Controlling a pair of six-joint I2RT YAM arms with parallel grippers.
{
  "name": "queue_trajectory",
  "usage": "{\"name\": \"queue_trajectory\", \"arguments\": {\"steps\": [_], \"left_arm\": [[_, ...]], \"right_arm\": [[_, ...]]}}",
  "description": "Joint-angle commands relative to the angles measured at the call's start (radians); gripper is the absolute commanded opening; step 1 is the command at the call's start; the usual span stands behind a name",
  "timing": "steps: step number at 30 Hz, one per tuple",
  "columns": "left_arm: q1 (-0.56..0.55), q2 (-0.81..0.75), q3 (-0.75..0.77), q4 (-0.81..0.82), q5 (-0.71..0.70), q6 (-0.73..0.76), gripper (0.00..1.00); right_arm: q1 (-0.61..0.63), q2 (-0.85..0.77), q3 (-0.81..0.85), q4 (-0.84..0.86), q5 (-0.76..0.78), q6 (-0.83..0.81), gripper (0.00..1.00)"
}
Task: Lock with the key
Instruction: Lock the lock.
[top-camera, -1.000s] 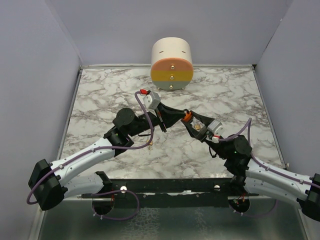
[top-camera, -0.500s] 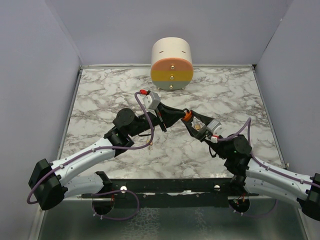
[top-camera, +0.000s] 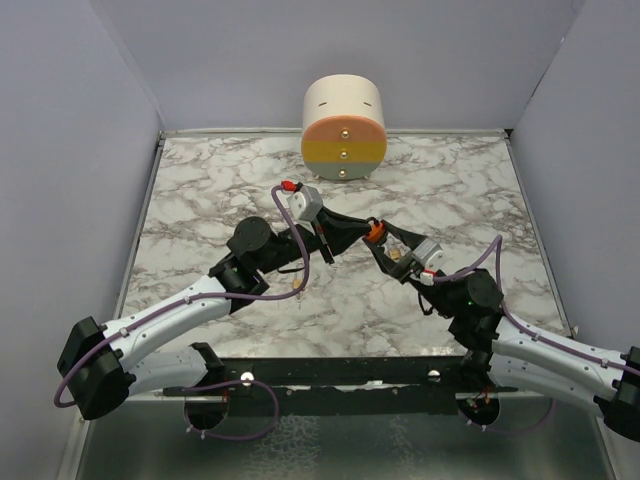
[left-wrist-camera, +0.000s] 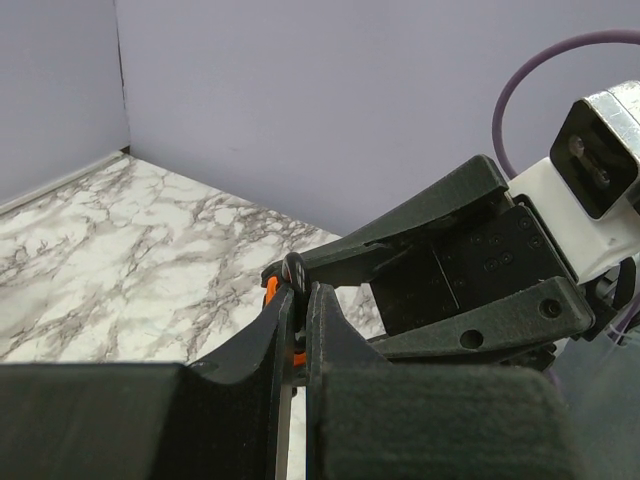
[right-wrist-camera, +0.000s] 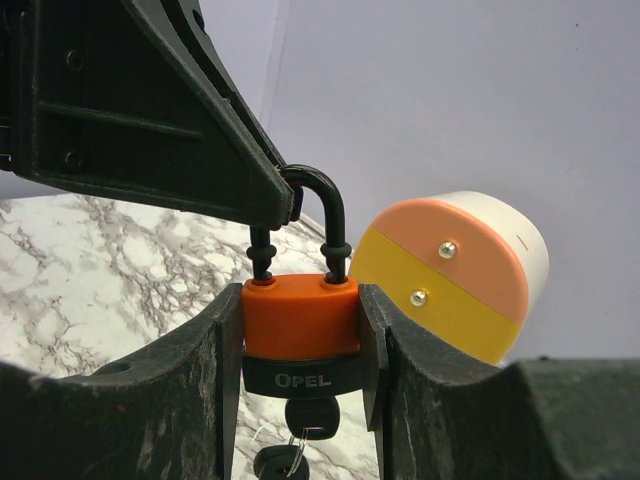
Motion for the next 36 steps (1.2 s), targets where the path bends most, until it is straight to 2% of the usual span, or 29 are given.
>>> {"name": "queue_trajectory", "arguments": {"steps": [1, 36], "left_arm": [[-0.024, 0.034, -0.038, -0.148, 0.022, 0.014, 0.00], [-0.028, 0.099, -0.094, -0.191, -0.049, 0.043, 0.00]], "right_arm": [[0.018, -0.031, 0.108, 0.148, -0.027, -0.005, 0.02], [0.023, -0.021, 0.207, 0.177, -0.067, -0.058, 0.02]]}}
